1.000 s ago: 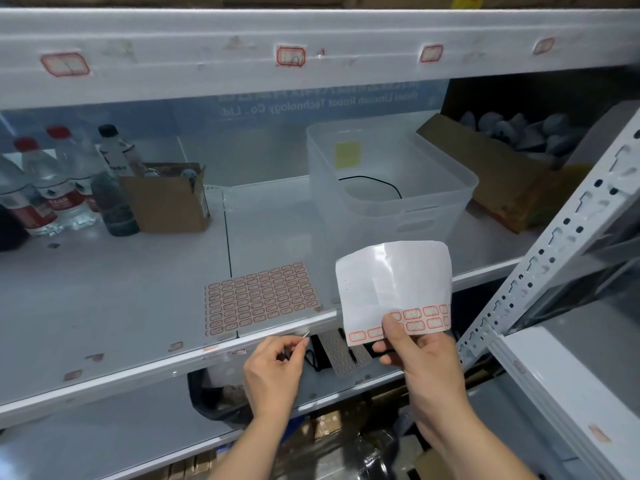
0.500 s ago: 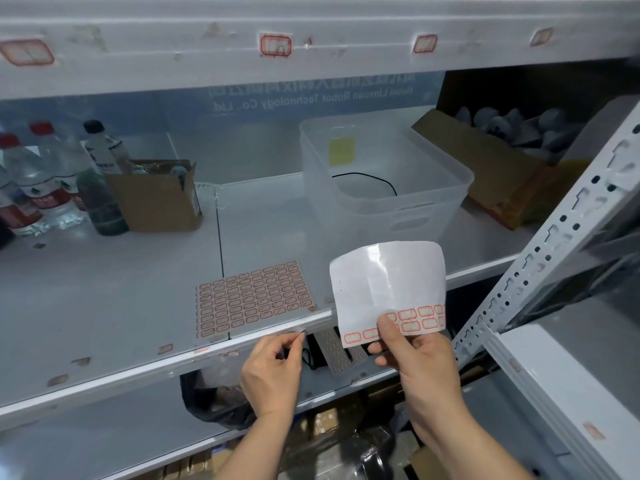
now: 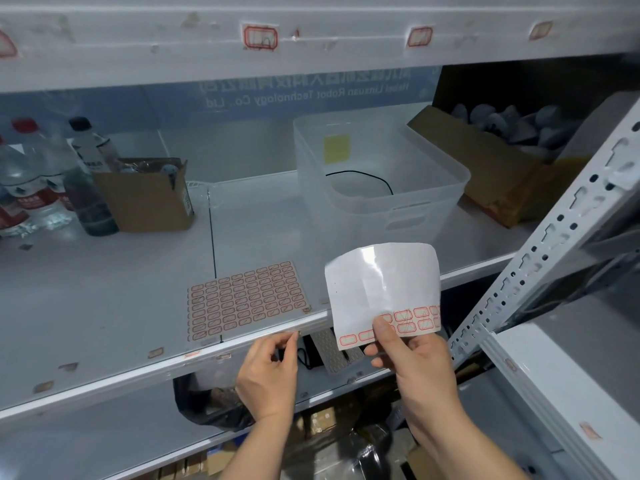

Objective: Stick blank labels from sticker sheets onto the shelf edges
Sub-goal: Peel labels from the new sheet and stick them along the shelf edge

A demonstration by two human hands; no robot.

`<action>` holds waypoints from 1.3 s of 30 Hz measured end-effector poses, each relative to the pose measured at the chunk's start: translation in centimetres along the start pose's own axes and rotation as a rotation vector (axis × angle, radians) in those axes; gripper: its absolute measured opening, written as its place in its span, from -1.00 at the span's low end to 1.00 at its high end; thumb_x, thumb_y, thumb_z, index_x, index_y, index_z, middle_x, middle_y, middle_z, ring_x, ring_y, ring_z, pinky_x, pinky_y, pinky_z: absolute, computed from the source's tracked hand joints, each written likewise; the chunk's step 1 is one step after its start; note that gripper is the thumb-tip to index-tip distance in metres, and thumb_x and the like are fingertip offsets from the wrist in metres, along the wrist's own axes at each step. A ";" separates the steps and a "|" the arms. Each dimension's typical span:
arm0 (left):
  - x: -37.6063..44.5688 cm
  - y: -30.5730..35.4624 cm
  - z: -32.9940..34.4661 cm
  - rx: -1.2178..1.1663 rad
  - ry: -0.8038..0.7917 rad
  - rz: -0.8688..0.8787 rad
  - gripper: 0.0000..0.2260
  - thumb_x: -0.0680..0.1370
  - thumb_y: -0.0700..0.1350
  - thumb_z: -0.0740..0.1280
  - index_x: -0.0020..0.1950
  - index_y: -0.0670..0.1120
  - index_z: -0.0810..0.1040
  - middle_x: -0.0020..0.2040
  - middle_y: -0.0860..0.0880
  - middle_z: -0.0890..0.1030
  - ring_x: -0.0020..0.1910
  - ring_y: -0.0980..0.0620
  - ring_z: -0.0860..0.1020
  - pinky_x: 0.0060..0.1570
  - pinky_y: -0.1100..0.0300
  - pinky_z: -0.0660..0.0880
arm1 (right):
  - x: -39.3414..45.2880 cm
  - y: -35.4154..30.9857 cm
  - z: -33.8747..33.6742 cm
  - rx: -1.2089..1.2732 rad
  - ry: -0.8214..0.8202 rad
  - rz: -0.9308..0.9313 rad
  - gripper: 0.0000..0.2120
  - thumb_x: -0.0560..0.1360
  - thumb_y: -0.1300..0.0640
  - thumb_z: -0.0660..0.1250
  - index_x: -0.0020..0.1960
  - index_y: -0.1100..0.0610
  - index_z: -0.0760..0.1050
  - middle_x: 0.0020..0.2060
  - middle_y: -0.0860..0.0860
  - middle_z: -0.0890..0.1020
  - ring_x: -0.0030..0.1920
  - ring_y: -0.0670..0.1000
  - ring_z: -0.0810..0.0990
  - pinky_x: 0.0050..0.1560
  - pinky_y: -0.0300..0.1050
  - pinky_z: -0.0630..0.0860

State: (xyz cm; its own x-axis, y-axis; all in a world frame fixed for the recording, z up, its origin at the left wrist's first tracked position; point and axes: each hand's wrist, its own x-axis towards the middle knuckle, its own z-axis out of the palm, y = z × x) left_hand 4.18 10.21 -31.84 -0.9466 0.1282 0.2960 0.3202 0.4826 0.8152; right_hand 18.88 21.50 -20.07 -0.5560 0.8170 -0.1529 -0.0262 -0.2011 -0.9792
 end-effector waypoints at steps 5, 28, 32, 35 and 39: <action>0.1 -0.1 -0.1 0.030 -0.004 -0.030 -0.88 0.41 0.02 0.60 -0.23 0.11 0.68 -0.31 0.23 0.61 -0.34 0.37 0.46 -0.37 0.41 0.25 | 0.0 -0.1 0.1 0.018 -0.013 0.000 -0.63 0.34 -0.11 0.48 0.02 0.12 0.67 -0.20 0.06 0.78 -0.30 -0.05 0.72 -0.30 -0.26 0.63; -0.5 12.1 -7.3 -0.262 -0.106 0.581 -0.82 0.55 0.02 0.43 0.05 -0.04 0.73 -0.05 0.08 0.59 -0.03 0.05 0.55 -0.07 0.14 0.48 | -1.4 -1.8 2.1 0.178 -0.055 -0.105 -0.82 0.35 0.04 0.52 -0.06 0.03 0.73 -0.23 0.10 0.76 -0.29 -0.03 0.70 -0.28 -0.24 0.61; -0.4 13.0 -7.8 -0.261 -0.132 0.591 -0.78 0.56 0.08 0.41 0.11 0.01 0.73 -0.03 0.10 0.60 -0.02 0.08 0.54 -0.08 0.08 0.51 | -2.1 -2.5 2.8 0.264 -0.075 -0.115 -0.75 0.35 0.05 0.51 0.00 0.08 0.74 -0.12 0.10 0.78 -0.24 -0.06 0.69 -0.29 -0.26 0.60; -0.1 13.1 -8.3 -0.257 -0.130 0.591 -0.76 0.56 0.10 0.40 0.10 0.01 0.74 -0.05 0.12 0.60 -0.04 0.10 0.53 -0.08 0.07 0.51 | -2.5 -2.8 2.8 0.380 -0.122 -0.077 -0.70 0.40 0.02 0.55 0.05 0.16 0.73 -0.04 0.16 0.77 -0.15 0.01 0.72 -0.29 -0.23 0.61; -0.1 13.4 -8.8 -0.282 -0.105 0.589 -0.77 0.56 0.07 0.42 0.06 -0.03 0.75 -0.08 0.12 0.62 -0.06 0.12 0.54 -0.08 0.15 0.49 | -3.2 -3.0 3.2 0.411 -0.139 -0.066 -0.70 0.44 -0.08 0.48 0.02 0.12 0.75 -0.09 0.16 0.77 -0.15 0.03 0.73 -0.28 -0.21 0.62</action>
State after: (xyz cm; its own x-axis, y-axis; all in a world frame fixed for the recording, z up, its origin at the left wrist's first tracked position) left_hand 8.93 9.01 -16.55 -0.6040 0.3925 0.6937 0.7699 0.0623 0.6351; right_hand 18.10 17.81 -16.21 -0.6478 0.7605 -0.0444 -0.3787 -0.3720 -0.8474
